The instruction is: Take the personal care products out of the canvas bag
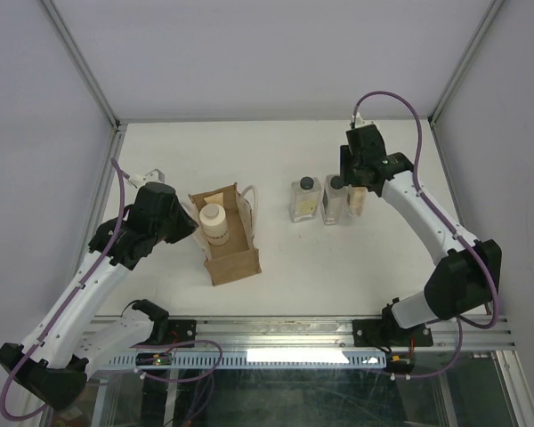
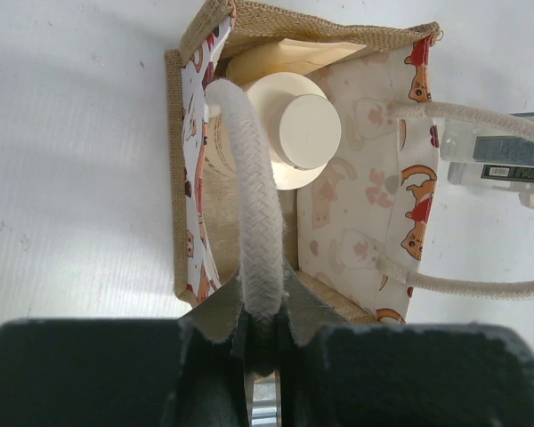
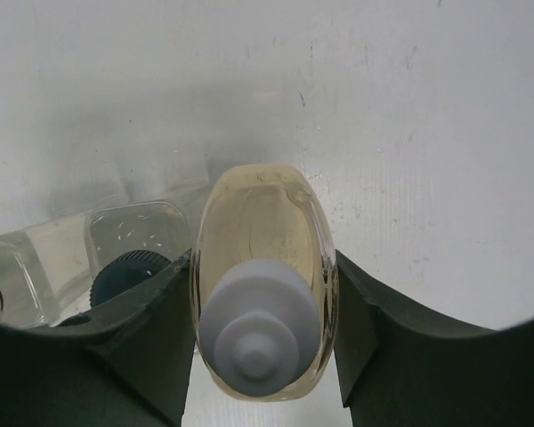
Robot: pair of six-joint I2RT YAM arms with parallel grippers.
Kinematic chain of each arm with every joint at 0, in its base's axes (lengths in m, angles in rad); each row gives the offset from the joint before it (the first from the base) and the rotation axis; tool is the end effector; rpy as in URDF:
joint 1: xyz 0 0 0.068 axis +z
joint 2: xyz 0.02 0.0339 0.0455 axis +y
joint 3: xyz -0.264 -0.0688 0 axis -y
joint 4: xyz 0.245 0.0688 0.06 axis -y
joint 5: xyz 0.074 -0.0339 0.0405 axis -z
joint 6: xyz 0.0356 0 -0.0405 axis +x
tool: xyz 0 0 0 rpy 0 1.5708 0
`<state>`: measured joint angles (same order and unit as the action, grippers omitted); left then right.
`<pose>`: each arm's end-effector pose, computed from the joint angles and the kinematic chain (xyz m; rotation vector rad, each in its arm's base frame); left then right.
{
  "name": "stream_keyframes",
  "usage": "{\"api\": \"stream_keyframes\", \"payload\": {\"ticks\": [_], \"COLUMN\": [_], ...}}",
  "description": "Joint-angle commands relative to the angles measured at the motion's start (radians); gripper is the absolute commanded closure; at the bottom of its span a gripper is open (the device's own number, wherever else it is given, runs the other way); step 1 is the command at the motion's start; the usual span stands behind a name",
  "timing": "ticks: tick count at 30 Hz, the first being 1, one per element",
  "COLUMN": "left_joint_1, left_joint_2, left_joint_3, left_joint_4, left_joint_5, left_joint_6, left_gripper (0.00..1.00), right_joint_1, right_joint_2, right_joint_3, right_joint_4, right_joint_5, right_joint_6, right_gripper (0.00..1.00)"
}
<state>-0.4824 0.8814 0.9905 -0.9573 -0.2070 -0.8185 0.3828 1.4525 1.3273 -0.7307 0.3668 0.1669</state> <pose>0.1461 -0.0682 0.3219 -0.4992 2.3737 -0.3543 0.2921 0.1038 0.3236 -0.0915 2.3587 -0.1817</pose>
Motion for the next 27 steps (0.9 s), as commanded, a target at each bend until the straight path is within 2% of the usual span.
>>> {"api": "stream_keyframes", "payload": {"ticks": [1, 6, 17, 27], "left_joint_1": [0.007, 0.007, 0.006, 0.007], "left_joint_2": [-0.014, -0.015, -0.028, -0.020], "left_joint_3": [0.040, 0.043, 0.031, 0.031], "left_joint_4": [0.042, 0.042, 0.042, 0.041], "left_joint_5": [0.015, 0.013, 0.014, 0.017], "left_joint_6": [0.021, 0.017, 0.013, 0.009], "left_gripper": [1.00, 1.00, 1.00, 1.00], "right_joint_1": [-0.022, -0.040, -0.055, -0.063], "right_joint_2": [-0.005, 0.012, 0.023, 0.012], "right_joint_3": [0.015, -0.021, -0.105, -0.147], "right_joint_4": [0.188, 0.207, 0.250, 0.251], "right_joint_5": [-0.065, -0.110, -0.085, -0.048], "right_joint_6": [0.043, 0.073, 0.072, 0.085], "right_gripper": [1.00, 1.00, 1.00, 0.75]}}
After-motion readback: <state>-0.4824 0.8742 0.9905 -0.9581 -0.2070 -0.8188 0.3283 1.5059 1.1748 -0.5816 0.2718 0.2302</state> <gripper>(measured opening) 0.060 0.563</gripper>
